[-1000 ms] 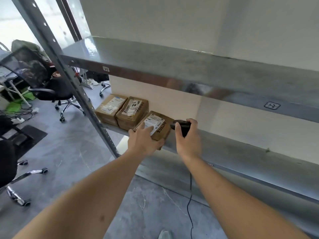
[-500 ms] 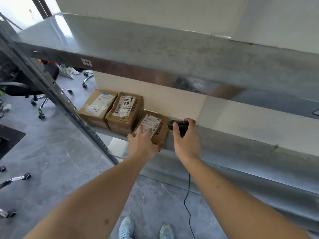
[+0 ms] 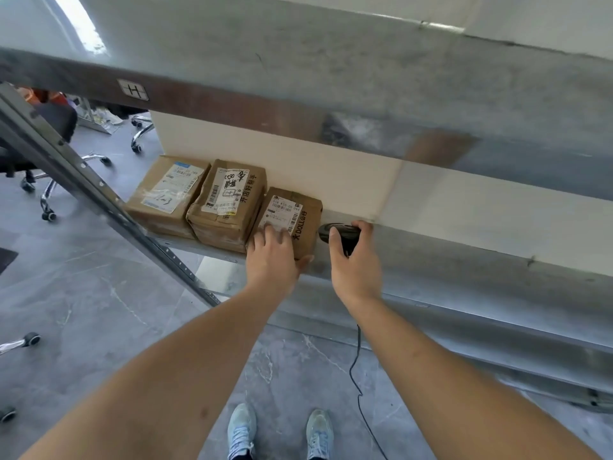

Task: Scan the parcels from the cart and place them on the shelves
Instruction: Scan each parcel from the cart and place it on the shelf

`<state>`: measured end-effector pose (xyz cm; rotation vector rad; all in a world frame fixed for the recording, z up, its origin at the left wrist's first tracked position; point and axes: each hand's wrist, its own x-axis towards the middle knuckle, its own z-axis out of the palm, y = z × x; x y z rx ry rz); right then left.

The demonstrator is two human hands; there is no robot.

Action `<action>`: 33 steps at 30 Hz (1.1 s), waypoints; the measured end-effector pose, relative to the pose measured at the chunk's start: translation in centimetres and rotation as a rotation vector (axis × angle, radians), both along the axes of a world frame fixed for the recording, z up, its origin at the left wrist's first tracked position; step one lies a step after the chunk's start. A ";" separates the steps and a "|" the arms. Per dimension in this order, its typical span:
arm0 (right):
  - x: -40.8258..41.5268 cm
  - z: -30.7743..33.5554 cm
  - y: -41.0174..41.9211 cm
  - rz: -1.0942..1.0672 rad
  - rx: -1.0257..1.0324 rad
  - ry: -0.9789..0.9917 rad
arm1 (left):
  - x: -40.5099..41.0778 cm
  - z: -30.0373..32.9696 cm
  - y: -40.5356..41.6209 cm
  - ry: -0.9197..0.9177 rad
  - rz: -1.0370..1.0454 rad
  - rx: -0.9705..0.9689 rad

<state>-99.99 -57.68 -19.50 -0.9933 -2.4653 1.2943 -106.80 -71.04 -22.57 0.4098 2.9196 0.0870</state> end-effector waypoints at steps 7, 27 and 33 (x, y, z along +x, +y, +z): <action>-0.4 -0.2 0.5 -0.005 -0.006 -0.007 | -0.8 0.5 0.9 -0.015 0.025 0.014; 2.9 6.5 1.0 0.026 -0.029 0.091 | 0.8 11.3 -1.3 -0.120 -0.223 0.060; 5.9 9.3 -0.5 -0.091 0.009 0.151 | 2.1 14.1 -1.4 -0.049 -0.354 0.050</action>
